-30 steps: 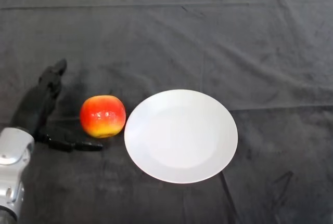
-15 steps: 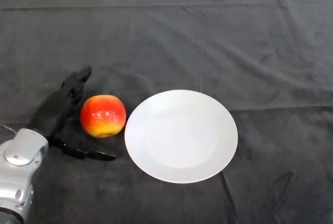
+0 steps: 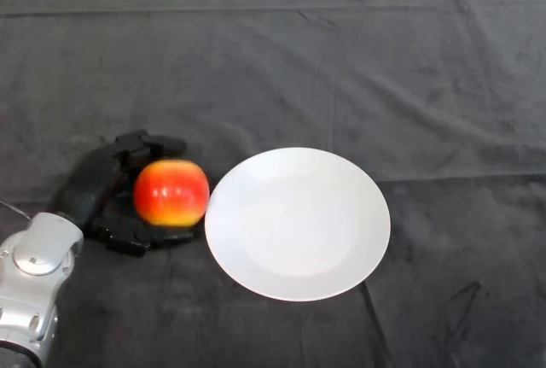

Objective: Move the apple to the plate

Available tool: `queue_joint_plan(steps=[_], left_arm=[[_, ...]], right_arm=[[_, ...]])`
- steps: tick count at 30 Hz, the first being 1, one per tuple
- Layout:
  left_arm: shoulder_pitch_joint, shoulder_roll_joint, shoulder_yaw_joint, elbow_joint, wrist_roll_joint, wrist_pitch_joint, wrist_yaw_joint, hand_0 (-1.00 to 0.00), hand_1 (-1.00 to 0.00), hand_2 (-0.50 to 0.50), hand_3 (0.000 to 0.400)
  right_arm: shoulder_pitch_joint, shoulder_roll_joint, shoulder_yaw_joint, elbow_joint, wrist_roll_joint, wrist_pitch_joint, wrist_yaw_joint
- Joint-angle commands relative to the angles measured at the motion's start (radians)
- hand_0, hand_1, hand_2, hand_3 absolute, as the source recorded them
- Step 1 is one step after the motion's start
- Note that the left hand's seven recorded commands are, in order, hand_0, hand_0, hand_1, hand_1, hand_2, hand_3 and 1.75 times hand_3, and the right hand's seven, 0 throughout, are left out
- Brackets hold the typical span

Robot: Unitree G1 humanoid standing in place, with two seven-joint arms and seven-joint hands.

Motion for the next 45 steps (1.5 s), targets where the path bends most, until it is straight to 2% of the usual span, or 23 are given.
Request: queue_joint_plan(steps=[1, 8, 18, 22, 28, 35, 45], left_arm=[[-0.051, 0.038, -0.016, 0.045, 0.025, -0.028, 0.035, -1.00, -1.00, 0.00, 0.400], [-0.062, 0.041, -0.024, 0.037, 0.106, -0.082, 0.183, -1.00, -1.00, 0.00, 0.400], [-0.038, 0.008, -0.076, -0.022, 0.255, -0.149, 0.419, -1.00, -1.00, 0.00, 0.400], [-0.030, -0.008, -0.108, -0.033, 0.304, -0.171, 0.483, -1.00, -1.00, 0.00, 0.400], [-0.023, -0.014, -0.147, -0.044, 0.340, -0.206, 0.523, -1.00, -1.00, 0.00, 0.400], [-0.016, -0.014, -0.184, -0.054, 0.356, -0.242, 0.535, -1.00, -1.00, 0.00, 0.400], [-0.034, -0.033, -0.242, -0.048, 0.383, -0.261, 0.543, -1.00, -1.00, 0.00, 0.400]], right_arm=[[-0.028, -0.002, 0.0019, -0.023, 0.0226, -0.007, -0.0156], [-0.029, -0.002, 0.0017, -0.021, 0.0230, -0.007, -0.0153], [-0.030, -0.003, 0.0014, -0.019, 0.0236, -0.007, -0.0146], [-0.030, -0.004, 0.0013, -0.018, 0.0238, -0.007, -0.0142], [-0.031, -0.005, 0.0010, -0.016, 0.0241, -0.007, -0.0135], [-0.031, -0.006, 0.0008, -0.014, 0.0243, -0.007, -0.0128], [-0.032, -0.006, 0.0005, -0.012, 0.0245, -0.008, -0.0117]])
